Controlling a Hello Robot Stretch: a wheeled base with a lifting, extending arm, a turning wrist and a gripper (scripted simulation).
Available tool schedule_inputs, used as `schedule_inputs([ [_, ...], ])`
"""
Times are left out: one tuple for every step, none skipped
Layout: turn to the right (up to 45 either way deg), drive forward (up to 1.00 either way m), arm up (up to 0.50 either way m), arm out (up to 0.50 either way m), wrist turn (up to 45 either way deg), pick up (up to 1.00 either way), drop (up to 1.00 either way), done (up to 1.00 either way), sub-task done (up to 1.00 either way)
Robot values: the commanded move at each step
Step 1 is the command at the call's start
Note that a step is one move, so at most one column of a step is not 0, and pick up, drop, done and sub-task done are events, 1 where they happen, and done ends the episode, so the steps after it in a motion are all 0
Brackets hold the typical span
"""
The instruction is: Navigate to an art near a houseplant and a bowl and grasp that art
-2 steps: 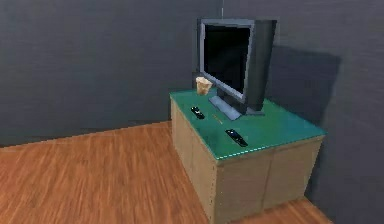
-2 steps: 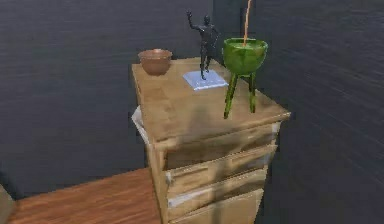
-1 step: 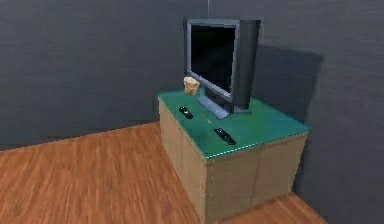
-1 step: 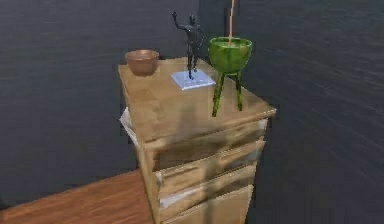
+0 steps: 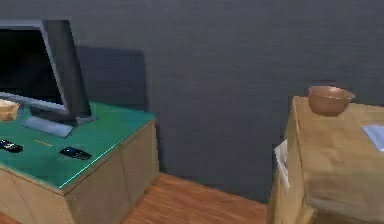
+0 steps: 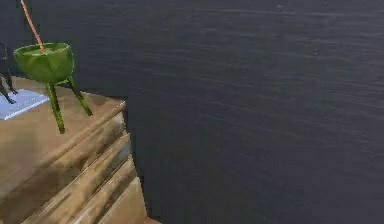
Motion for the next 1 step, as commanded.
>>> schedule_inputs([
  [45.0, 0.0, 0.0, 0.0, 0.0, 0.0, 0.0, 0.0, 0.0],
])
